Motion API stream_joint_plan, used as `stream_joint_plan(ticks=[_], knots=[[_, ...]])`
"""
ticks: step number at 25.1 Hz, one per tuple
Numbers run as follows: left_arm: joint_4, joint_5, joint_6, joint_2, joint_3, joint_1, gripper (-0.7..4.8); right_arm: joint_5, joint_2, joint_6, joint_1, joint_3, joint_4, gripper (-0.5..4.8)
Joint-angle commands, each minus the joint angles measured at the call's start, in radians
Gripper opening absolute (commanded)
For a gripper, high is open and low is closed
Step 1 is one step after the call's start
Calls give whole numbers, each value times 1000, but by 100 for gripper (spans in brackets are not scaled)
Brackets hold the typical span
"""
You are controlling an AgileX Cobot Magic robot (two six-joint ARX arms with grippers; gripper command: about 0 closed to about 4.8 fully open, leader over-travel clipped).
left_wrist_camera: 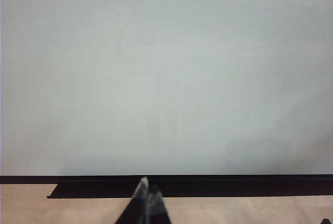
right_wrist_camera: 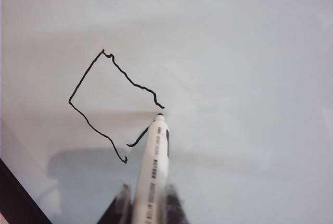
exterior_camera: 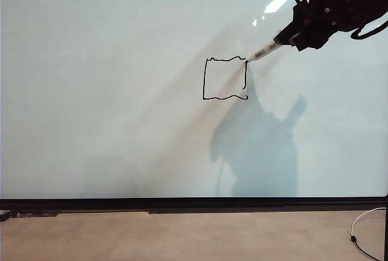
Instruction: Pick up the pen on the shelf to the right of the whiteboard and draw a rectangle.
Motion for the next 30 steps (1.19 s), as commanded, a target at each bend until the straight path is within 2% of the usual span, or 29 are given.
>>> stream_joint_plan(ticks=[1, 17, 23, 30], knots=[[6, 0, 5, 0, 3, 0, -4, 4, -6, -2, 0, 6, 32, -6], [6, 0, 5, 0, 3, 0, -4, 5, -24, -2, 7, 6, 22, -6], [6, 0, 5, 0, 3, 0, -4, 87, -104, -21, 79, -8, -66, -6], [6, 0, 5, 0, 3, 0, -4, 112, -195, 42, 87, -76, -64, -6]])
